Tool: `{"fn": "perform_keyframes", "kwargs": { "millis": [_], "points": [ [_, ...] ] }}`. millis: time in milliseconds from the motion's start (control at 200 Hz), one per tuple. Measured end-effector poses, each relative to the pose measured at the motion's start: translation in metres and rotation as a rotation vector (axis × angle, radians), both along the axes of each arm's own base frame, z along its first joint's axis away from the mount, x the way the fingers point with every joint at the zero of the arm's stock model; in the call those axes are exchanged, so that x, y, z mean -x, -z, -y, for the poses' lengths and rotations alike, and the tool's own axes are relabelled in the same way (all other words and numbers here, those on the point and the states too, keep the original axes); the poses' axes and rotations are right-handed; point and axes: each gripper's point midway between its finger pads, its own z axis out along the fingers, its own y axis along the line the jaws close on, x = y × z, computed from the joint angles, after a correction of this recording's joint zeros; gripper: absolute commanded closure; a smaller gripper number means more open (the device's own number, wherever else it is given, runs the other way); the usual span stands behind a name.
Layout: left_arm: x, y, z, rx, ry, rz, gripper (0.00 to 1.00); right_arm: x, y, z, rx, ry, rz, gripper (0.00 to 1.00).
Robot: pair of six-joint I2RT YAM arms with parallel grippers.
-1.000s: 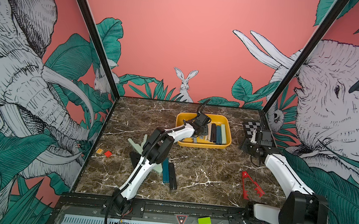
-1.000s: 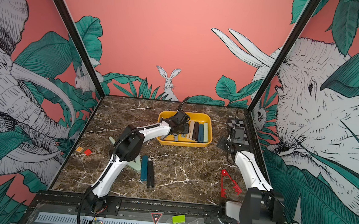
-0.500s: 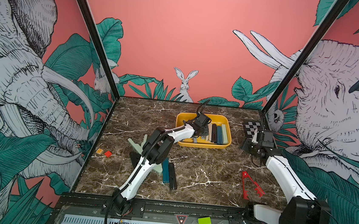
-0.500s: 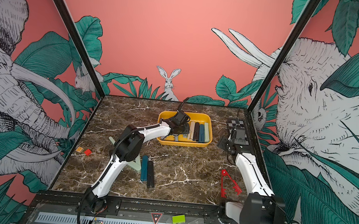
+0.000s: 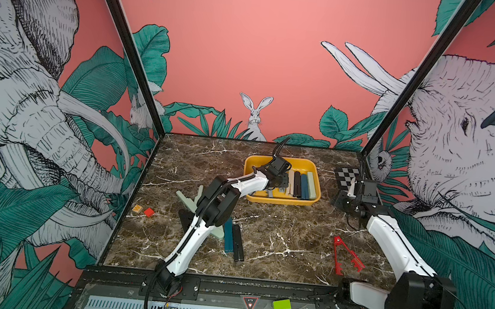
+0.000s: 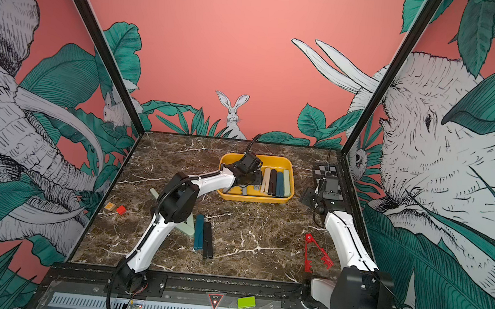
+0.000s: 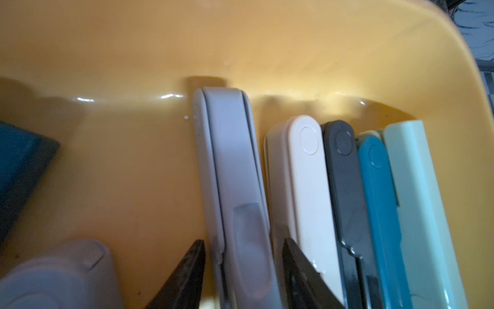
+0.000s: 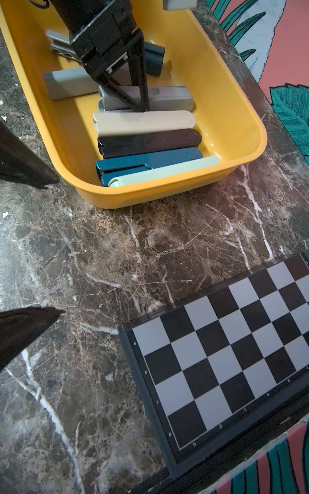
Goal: Put the pruning pliers into the storage box
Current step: Place the pruning pliers in the storage box, then pick up the pruning pliers from the center of the board.
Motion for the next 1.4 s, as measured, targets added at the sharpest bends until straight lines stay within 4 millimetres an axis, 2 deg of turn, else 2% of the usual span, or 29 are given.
{"fn": "perform_keyframes", "kwargs": {
  "millis": [285,400,550,680,850,950,1150,1290,1400],
  "points": [
    [0.000,-0.002,-0.001,-0.014,0.026,0.021,0.44,0.000,0.000,0.000,-0.002,0.003,0.000,0.30],
    [0.002,-0.010,-0.002,-0.015,0.044,0.043,0.32,0.000,0.000,0.000,-0.004,0.002,0.000,0.30],
    [0.006,-0.034,-0.002,0.014,0.059,0.087,0.25,0.000,-0.001,-0.002,-0.010,-0.003,0.003,0.31],
    [0.006,-0.066,-0.002,0.035,0.064,0.148,0.20,0.001,-0.004,-0.004,-0.031,0.001,0.013,0.32],
    [0.009,-0.094,-0.013,0.039,0.051,0.214,0.16,0.009,-0.010,-0.014,-0.069,0.019,0.041,0.33],
    [0.014,-0.102,-0.024,0.023,0.037,0.243,0.14,0.015,-0.014,-0.042,-0.085,-0.029,0.050,0.33],
    [0.023,-0.122,-0.055,-0.038,-0.004,0.311,0.07,0.036,-0.011,-0.127,-0.110,-0.212,0.030,0.33],
    [0.030,-0.141,-0.086,-0.066,-0.052,0.357,0.06,0.056,-0.002,-0.185,-0.087,-0.345,-0.009,0.33],
    [0.035,-0.151,-0.119,-0.089,-0.109,0.382,0.04,0.072,0.006,-0.229,-0.055,-0.450,-0.047,0.33]
  ]
}}
